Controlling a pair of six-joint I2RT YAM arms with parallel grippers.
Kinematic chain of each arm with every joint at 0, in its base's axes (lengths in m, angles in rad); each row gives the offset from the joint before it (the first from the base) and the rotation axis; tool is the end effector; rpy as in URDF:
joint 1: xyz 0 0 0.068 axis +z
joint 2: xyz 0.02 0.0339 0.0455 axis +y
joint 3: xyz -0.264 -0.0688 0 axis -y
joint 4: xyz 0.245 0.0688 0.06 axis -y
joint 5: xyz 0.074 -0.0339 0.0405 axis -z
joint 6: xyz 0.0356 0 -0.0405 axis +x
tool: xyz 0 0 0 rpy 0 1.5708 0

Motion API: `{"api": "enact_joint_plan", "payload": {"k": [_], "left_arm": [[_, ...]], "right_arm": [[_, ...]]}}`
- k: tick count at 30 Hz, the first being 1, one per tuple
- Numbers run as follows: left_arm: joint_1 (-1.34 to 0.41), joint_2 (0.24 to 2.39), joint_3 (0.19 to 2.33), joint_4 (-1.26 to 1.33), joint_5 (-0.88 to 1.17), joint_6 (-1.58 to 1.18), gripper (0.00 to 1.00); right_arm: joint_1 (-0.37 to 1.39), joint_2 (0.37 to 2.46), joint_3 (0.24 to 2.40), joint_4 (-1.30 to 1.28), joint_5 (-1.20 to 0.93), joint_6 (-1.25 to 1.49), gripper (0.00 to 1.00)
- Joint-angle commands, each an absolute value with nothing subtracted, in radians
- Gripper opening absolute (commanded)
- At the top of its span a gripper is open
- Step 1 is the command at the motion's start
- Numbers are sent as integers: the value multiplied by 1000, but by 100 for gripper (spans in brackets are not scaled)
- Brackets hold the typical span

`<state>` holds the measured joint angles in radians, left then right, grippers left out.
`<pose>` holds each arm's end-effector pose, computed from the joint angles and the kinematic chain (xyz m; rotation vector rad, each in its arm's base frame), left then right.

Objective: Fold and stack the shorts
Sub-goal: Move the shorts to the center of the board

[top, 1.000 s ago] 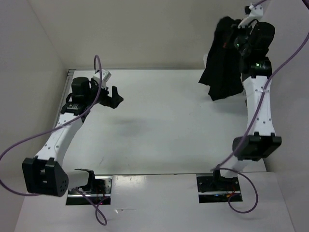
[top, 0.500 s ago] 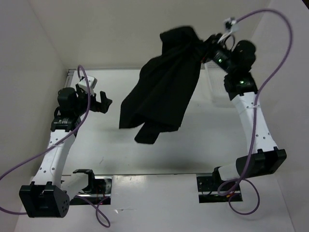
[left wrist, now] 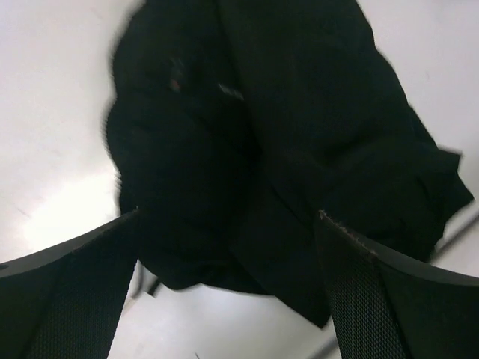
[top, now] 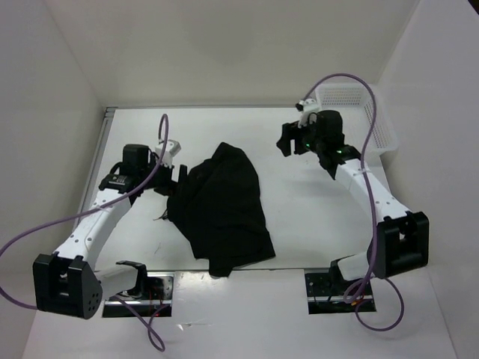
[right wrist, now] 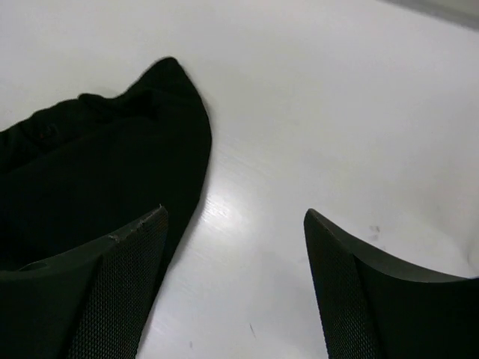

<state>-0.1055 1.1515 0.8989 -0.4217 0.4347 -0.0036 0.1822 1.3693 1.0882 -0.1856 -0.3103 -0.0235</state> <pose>0.2448 -0.0410 0.2851 0.3476 2.1990 -0.5462 0.3084 0.0679 0.3133 -0.4028 1.9983 0.4154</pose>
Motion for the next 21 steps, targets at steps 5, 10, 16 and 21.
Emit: {"api": "enact_joint_plan", "payload": {"k": [5,10,16,21], "left_arm": [[-147,1152,790,-585,439,0,100],[-147,1121,723,-153,91,0,100],[37,1060,784,-213,166,0,100],[164,927,752,-213,215,0,100]], "right_arm": [[434,1635,1279,-58,-153,-130,79],[551,1889,1486,-49,-175,-130,79],[714,2167,1788,-133,-166,-135,85],[782,2255,1842,-144,-147,-121,98]]}}
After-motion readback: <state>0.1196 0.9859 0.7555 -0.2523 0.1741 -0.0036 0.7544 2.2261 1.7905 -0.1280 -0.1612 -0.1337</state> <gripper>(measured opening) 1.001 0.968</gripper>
